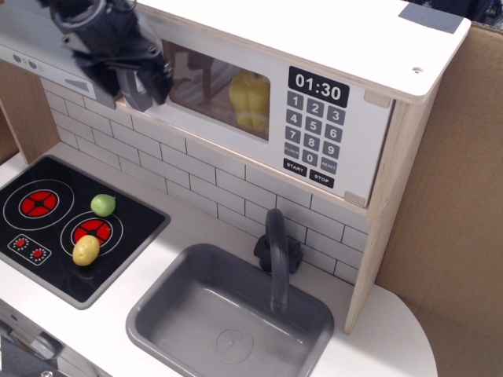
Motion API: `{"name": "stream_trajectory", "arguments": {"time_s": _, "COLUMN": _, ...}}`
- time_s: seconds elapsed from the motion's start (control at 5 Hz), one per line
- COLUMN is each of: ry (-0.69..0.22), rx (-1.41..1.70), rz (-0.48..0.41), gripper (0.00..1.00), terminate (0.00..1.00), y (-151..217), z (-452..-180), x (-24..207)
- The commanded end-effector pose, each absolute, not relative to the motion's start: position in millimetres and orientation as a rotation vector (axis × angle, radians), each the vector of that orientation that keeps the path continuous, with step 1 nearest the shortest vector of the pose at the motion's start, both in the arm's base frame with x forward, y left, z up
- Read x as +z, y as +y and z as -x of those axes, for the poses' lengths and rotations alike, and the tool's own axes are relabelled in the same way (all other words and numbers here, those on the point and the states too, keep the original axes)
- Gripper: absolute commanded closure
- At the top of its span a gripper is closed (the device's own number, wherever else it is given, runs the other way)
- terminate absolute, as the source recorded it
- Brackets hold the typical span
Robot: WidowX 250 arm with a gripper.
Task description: Open microwave
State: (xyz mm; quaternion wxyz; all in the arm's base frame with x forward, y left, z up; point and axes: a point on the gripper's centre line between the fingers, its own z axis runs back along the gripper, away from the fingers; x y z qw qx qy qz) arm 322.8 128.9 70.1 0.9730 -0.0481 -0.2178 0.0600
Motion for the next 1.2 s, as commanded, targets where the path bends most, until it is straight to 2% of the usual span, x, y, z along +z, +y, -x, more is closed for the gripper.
{"name": "stream_trajectory", "arguments": {"time_s": 0.0, "ry": -0.514, "rx": 0.053, "rz": 0.091, "gripper": 1.00, "terminate": 0.00, "y": 131.7, "z": -326.3, "x": 88.4}}
{"name": "stream_trajectory", "arguments": {"time_s": 0.4, "ry": -0.510, "rx": 0.040, "rz": 0.093, "gripper": 1.00, "terminate": 0.00, "y": 130.2, "z": -318.4, "x": 92.8}}
{"name": "stream_trajectory", "arguments": {"time_s": 0.8, "ry": -0.482, "rx": -0.036, "rz": 0.104, "gripper": 1.00, "terminate": 0.00, "y": 128.9, "z": -275.8, "x": 89.6}}
{"name": "stream_trajectory", "arguments": {"time_s": 1.0, "ry": -0.468, "rx": -0.069, "rz": 0.071, "gripper": 1.00, "terminate": 0.00, "y": 124.9, "z": -254.4, "x": 89.1}}
